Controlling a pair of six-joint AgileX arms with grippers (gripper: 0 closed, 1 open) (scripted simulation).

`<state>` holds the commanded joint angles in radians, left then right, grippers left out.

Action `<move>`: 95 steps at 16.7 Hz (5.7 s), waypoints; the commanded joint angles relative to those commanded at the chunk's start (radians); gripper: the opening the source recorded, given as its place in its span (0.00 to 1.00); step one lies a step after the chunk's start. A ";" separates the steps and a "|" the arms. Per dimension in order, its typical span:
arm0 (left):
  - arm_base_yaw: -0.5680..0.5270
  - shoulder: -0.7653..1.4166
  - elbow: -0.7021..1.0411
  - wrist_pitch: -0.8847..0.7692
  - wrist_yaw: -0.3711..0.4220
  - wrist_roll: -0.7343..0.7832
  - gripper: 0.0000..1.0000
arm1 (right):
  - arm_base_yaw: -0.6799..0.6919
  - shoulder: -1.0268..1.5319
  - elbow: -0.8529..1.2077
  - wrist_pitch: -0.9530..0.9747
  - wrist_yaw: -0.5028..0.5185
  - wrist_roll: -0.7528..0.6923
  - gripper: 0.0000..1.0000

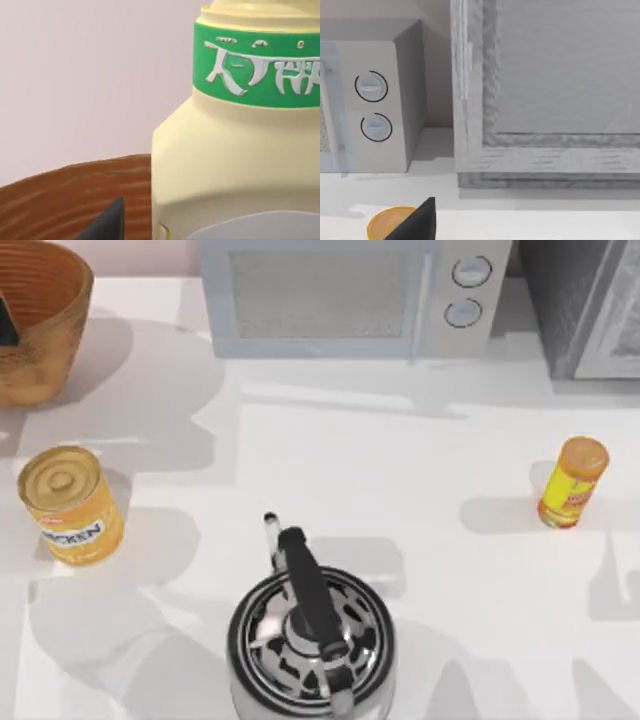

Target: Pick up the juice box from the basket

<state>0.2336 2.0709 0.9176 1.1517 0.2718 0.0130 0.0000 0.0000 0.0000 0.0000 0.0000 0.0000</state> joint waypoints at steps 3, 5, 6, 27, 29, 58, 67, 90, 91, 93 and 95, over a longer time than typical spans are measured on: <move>-0.008 0.043 0.066 -0.031 -0.008 -0.003 1.00 | 0.000 0.000 0.000 0.000 0.000 0.000 1.00; -0.015 0.077 0.126 -0.056 -0.014 -0.004 1.00 | 0.000 0.000 0.000 0.000 0.000 0.000 1.00; -0.018 0.093 0.155 -0.069 -0.018 -0.004 1.00 | 0.000 0.000 0.000 0.000 0.000 0.000 1.00; -0.027 0.131 0.224 -0.100 -0.026 -0.004 0.00 | 0.000 0.000 0.000 0.000 0.000 0.000 1.00; -0.027 0.131 0.224 -0.100 -0.026 -0.004 0.00 | 0.000 0.000 0.000 0.000 0.000 0.000 1.00; -0.022 -0.196 0.451 -0.646 -0.034 0.001 0.00 | 0.000 0.000 0.000 0.000 0.000 0.000 1.00; -0.065 -0.600 0.159 -0.751 -0.088 -0.005 0.00 | 0.000 0.000 0.000 0.000 0.000 0.000 1.00; -0.234 -2.071 -0.918 -1.152 -0.272 -0.013 0.00 | 0.000 0.000 0.000 0.000 0.000 0.000 1.00; -0.234 -2.071 -0.918 -1.152 -0.272 -0.013 0.00 | 0.000 0.000 0.000 0.000 0.000 0.000 1.00; -0.234 -2.071 -0.918 -1.152 -0.272 -0.013 0.00 | 0.000 0.000 0.000 0.000 0.000 0.000 1.00; -0.231 -2.065 -0.916 -1.149 -0.273 -0.011 0.00 | 0.000 0.000 0.000 0.000 0.000 0.000 1.00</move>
<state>0.0024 0.0054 0.0015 0.0023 -0.0009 0.0019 0.0000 0.0000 0.0000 0.0000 0.0000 0.0000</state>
